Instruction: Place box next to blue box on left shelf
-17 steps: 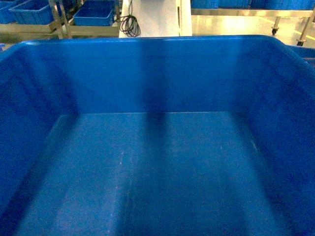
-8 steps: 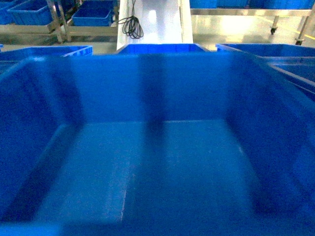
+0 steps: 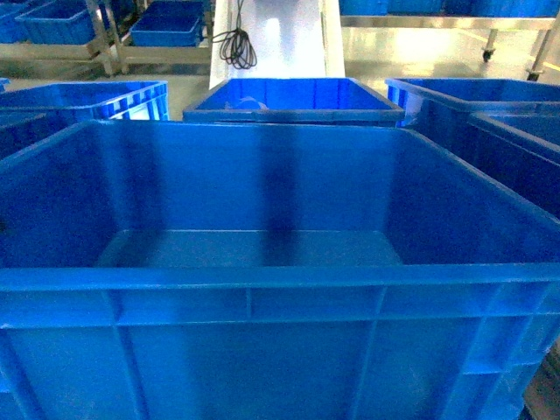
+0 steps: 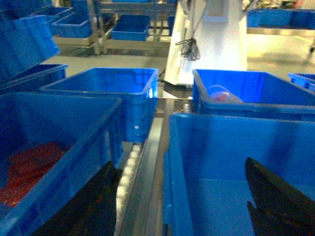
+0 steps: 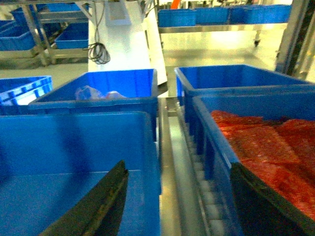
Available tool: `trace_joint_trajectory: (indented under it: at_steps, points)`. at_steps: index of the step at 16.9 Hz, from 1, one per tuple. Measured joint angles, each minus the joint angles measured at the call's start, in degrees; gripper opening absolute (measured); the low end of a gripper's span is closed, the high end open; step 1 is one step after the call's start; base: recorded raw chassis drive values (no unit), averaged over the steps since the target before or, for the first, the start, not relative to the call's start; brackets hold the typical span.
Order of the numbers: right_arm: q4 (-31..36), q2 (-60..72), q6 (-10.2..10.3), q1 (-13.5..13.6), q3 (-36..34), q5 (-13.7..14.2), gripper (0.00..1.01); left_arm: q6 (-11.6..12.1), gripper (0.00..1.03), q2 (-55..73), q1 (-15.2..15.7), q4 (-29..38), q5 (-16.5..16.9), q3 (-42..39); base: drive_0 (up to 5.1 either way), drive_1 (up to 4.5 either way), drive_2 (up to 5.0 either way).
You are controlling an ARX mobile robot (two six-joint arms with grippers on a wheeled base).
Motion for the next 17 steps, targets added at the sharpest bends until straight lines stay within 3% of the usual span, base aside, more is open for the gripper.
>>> trace_joint_trajectory:
  at_steps: [1,2,4,5,7,10,13,14,15,17]
  points:
    - [-0.61,-3.39,-2.49,-3.30,-1.99,-3.50,0.50,0.42,0.58,-1.95,0.46,0.55,4.39,-2.19,0.0,0.00,0.0]
    - [-1.75,-6.10,-3.65,-5.68,-3.82,-6.62,0.37,0.46,0.47,-3.41,0.83,0.52,5.49,-3.69,0.0,0.00,0.0]
    - [-3.80,-10.49,-4.22,-9.97,-6.47,-10.58,0.14,0.48,0.23,-6.95,6.14,-0.22,10.10,-6.54,0.0,0.00,0.0]
    - [-4.81,-12.52,-4.42,-11.67,-7.34,-12.15,0.03,0.46,0.10,-8.66,6.69,-0.72,9.86,-7.54,0.0,0.00,0.0]
    - [-5.57,-14.32,-4.81,-13.22,-8.02,-14.05,0.02,0.39,0.01,-10.16,6.51,-1.29,10.62,-8.41,0.0,0.00,0.0]
    - [-7.23,-17.07,-4.92,-15.21,-9.18,-16.00,0.02,0.61,0.02,-12.13,6.21,-2.36,10.67,-9.53,0.0,0.00,0.0]
    - [-10.91,-22.53,-4.94,-18.91,-10.95,-19.71,0.02,0.61,0.02,-17.51,6.25,-5.42,10.67,-11.91,0.0,0.00,0.0]
    - [-12.57,-24.65,-5.03,-22.75,-11.39,-24.46,0.02,0.61,0.02,-19.34,6.25,-6.58,10.67,-12.50,0.0,0.00,0.0]
    - [-13.18,-25.86,-5.01,-25.57,-11.72,-26.12,0.02,0.63,0.02,-20.15,6.25,-7.32,10.69,-12.63,0.0,0.00,0.0]
    - [-11.61,-26.99,-4.98,-26.14,-13.14,-26.45,0.02,0.63,0.02,-22.32,6.25,-8.83,10.69,-13.16,0.0,0.00,0.0]
